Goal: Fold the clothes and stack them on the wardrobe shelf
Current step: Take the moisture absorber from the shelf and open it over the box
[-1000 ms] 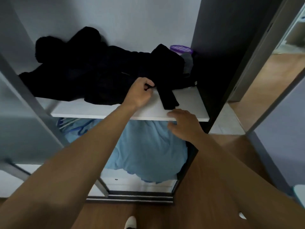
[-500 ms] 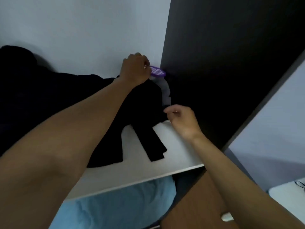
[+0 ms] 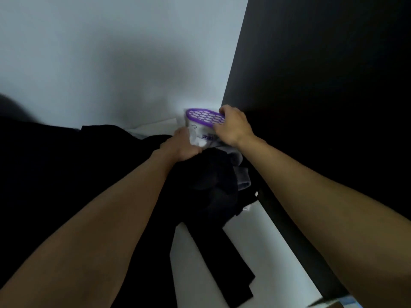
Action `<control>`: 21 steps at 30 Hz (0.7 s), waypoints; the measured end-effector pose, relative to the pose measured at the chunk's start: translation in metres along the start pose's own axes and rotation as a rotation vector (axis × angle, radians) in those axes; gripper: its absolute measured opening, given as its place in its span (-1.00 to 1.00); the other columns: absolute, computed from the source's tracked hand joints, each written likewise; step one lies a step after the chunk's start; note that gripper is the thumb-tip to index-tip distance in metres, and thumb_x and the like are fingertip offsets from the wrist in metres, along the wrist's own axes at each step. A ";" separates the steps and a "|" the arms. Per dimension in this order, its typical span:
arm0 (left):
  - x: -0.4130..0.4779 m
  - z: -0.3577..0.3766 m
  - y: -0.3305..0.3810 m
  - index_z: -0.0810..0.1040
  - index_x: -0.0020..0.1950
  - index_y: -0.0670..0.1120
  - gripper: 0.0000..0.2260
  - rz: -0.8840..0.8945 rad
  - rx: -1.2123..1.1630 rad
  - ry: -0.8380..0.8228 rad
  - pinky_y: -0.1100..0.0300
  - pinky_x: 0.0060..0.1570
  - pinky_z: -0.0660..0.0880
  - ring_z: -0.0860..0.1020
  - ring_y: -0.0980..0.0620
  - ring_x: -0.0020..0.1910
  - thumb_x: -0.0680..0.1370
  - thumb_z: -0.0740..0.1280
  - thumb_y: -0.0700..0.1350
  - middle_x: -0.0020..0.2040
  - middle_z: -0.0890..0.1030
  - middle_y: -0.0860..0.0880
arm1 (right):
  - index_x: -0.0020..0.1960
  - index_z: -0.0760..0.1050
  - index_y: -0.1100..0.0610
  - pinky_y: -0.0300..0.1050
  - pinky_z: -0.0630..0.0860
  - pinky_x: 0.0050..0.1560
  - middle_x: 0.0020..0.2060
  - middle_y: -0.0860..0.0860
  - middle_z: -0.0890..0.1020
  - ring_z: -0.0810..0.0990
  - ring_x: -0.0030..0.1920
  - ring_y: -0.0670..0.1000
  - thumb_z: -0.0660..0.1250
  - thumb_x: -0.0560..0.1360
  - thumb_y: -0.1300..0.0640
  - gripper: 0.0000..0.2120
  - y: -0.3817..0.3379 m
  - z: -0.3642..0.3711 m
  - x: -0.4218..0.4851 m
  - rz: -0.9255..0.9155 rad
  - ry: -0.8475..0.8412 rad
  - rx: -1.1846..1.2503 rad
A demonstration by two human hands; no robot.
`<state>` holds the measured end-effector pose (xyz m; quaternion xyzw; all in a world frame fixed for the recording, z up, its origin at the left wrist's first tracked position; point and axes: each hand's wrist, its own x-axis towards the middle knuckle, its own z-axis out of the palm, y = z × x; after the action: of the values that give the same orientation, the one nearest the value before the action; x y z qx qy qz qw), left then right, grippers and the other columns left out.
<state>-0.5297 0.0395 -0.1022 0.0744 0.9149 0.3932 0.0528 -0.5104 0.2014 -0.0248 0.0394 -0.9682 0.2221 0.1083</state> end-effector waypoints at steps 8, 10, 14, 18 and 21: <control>0.045 0.014 -0.033 0.10 0.55 0.02 0.13 -0.059 -0.156 -0.059 -0.29 0.23 0.50 0.53 -0.30 0.30 0.06 0.50 0.24 0.40 0.47 -0.15 | 0.46 0.26 0.12 0.10 0.40 0.33 0.37 0.15 0.40 0.35 0.38 0.21 0.49 0.41 -0.06 -0.26 -0.003 0.039 0.058 -0.010 -0.169 -0.276; 0.045 0.012 -0.032 0.12 0.56 0.00 0.17 -0.080 -0.103 -0.051 -0.19 0.32 0.45 0.49 -0.21 0.35 0.02 0.46 0.30 0.43 0.44 -0.10 | 0.46 0.27 0.12 0.08 0.38 0.33 0.35 0.16 0.45 0.38 0.36 0.22 0.51 0.38 -0.08 -0.23 -0.002 0.047 0.067 -0.023 -0.177 -0.321; 0.038 0.010 -0.028 0.12 0.58 -0.03 0.09 -0.083 -0.090 -0.033 -0.17 0.38 0.38 0.44 -0.19 0.39 0.13 0.40 0.30 0.46 0.42 -0.13 | 0.47 0.27 0.08 0.06 0.34 0.32 0.34 0.15 0.47 0.39 0.33 0.21 0.55 0.34 -0.16 -0.16 0.002 0.055 0.073 -0.051 -0.140 -0.325; 0.023 -0.004 -0.018 0.27 0.48 0.01 -0.21 -0.009 -0.308 -0.070 -0.08 0.31 0.45 0.54 -0.06 0.27 0.27 0.41 0.07 0.33 0.52 -0.03 | 0.45 0.29 0.07 0.08 0.34 0.30 0.33 0.15 0.47 0.38 0.32 0.22 0.56 0.34 -0.16 -0.18 -0.002 0.044 0.066 -0.050 -0.125 -0.338; 0.007 -0.014 -0.002 0.42 0.35 0.00 -0.46 0.033 -0.367 0.019 -0.04 0.28 0.48 0.60 -0.01 0.16 0.38 0.33 0.06 0.21 0.61 -0.02 | 0.40 0.32 0.07 0.12 0.34 0.28 0.31 0.14 0.47 0.35 0.33 0.22 0.55 0.35 -0.16 -0.24 -0.015 0.022 0.060 -0.042 -0.093 -0.321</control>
<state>-0.5391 0.0295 -0.0943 0.0749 0.8269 0.5551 0.0501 -0.5716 0.1768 -0.0244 0.0523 -0.9941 0.0603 0.0732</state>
